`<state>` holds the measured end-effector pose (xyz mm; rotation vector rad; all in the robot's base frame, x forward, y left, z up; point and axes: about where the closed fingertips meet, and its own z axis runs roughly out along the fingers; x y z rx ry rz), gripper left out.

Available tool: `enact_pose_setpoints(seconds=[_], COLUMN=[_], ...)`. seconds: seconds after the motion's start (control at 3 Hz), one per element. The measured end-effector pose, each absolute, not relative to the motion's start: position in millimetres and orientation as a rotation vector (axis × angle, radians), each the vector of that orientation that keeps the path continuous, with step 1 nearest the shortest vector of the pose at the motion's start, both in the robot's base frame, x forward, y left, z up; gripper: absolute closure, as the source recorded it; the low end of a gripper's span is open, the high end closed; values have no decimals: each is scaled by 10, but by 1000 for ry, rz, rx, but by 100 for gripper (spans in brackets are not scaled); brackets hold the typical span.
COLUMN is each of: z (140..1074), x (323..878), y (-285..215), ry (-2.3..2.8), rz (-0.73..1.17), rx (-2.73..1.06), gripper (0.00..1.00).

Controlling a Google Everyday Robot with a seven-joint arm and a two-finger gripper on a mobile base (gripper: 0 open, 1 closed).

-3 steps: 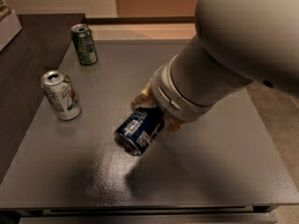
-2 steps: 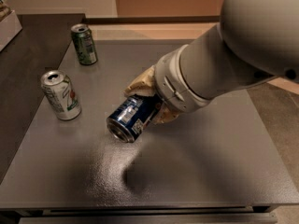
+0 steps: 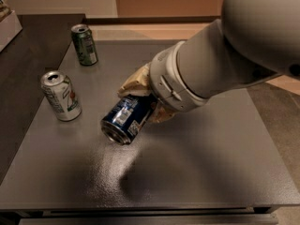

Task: Place pepsi can upright

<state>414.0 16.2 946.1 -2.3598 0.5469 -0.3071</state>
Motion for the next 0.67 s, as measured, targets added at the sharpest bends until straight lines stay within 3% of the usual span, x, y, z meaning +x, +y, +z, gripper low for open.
enact_pose_setpoints(seconds=[0.67], z=[9611], x=[4409], y=[-9], ry=[330], rz=[-635], rx=[-2398], gripper=[100])
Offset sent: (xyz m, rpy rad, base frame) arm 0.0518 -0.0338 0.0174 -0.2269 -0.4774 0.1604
